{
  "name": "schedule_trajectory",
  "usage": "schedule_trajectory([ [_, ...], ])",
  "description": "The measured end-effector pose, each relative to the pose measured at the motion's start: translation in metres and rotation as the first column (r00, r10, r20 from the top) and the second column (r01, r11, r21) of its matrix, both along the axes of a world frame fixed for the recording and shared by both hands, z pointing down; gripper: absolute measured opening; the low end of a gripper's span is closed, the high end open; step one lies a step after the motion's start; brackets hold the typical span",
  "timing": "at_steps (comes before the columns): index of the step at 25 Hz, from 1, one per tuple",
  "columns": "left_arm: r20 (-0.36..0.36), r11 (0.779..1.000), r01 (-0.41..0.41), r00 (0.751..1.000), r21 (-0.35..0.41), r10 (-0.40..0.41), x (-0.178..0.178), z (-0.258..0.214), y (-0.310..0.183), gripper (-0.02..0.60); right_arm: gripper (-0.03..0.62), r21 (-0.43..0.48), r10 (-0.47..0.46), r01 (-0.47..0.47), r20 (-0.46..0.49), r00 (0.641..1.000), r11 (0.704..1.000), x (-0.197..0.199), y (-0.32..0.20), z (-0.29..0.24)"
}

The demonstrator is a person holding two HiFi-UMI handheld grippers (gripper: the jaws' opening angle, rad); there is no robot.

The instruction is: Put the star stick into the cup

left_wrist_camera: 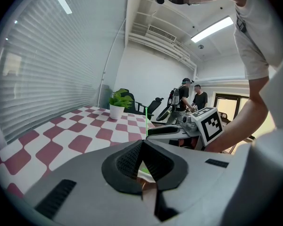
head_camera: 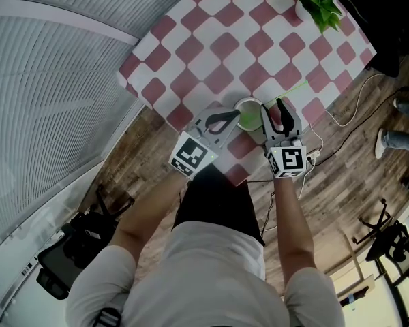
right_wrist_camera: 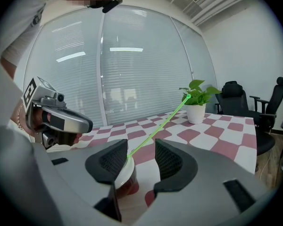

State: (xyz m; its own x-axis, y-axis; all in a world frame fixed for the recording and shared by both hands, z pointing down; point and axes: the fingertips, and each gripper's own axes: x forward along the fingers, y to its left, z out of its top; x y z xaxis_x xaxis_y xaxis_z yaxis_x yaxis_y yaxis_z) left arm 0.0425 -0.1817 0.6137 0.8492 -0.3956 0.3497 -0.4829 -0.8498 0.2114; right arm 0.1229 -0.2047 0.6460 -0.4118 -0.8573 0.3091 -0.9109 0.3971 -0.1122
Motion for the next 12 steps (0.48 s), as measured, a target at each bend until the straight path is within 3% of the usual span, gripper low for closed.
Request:
schedule_trajectory([
  [12, -0.004, 1.0, -0.001, 1.0, 0.009, 0.001, 0.001, -0.01, 0.004, 0.032, 0.176, 0.013, 0.013, -0.013, 0.013, 1.0, 1.0, 0.003, 0.008, -0.013],
])
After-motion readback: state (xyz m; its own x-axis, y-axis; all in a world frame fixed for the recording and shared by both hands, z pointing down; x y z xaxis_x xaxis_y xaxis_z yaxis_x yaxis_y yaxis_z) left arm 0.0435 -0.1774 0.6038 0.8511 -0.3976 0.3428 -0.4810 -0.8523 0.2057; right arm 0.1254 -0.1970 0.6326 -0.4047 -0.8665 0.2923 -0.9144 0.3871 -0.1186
